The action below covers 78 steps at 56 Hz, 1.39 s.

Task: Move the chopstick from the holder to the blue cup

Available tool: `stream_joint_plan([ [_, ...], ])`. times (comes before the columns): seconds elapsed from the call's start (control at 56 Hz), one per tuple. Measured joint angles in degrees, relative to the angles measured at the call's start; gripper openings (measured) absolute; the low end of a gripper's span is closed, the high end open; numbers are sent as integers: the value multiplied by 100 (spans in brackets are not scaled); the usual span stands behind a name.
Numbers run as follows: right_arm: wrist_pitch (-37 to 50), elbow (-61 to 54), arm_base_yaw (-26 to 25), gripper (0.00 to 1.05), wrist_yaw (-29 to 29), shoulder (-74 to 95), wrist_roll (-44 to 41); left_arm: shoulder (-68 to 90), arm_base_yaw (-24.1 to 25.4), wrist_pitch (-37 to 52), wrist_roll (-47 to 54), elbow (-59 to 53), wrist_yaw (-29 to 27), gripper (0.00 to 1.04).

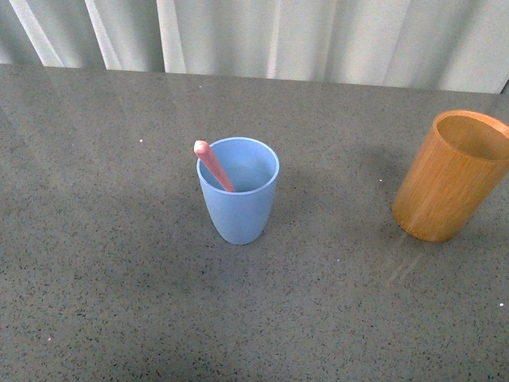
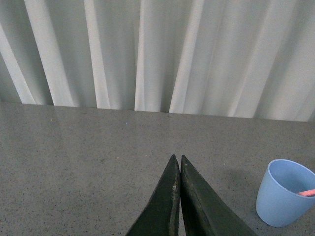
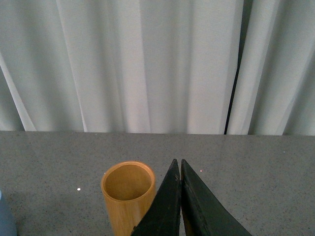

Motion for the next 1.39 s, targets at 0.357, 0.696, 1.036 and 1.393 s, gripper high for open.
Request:
stream_joint_plan([
  [0.357,-870,0,0,1,0,-879,0,0,0,0,0,0,0,4],
  [0.696,-2142,2,0,1,0,-1956,2,-2,0,0,0,0,0,4],
  [1.036,-2201,2,0,1,2,-2177,2,-7,0,0,0,0,0,4],
  [1.393,-2201,2,0,58,2,-2177,-2,-7,0,0,0,0,0,63],
])
